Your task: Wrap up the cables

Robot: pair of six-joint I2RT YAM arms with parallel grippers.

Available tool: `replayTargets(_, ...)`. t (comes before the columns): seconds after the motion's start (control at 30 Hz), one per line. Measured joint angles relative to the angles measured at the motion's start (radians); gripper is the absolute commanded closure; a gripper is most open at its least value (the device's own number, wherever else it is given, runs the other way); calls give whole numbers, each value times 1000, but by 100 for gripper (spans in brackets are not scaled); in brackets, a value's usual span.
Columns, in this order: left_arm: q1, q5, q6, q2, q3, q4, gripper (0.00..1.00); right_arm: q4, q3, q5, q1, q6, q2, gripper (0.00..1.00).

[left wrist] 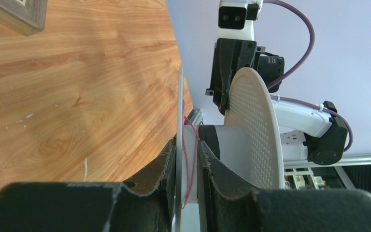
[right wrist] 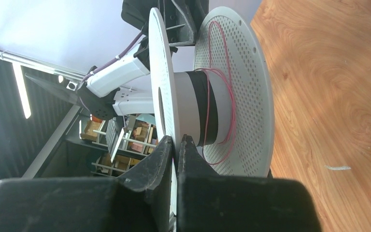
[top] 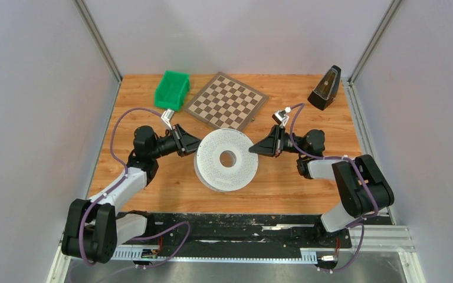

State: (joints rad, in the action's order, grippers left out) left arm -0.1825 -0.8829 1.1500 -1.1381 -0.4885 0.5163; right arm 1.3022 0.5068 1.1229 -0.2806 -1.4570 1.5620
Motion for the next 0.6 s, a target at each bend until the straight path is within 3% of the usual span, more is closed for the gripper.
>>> replayTargets(0.6, 15, -42, 73, 35, 76, 84, 69, 161, -37, 20, 62, -132, 51, 100)
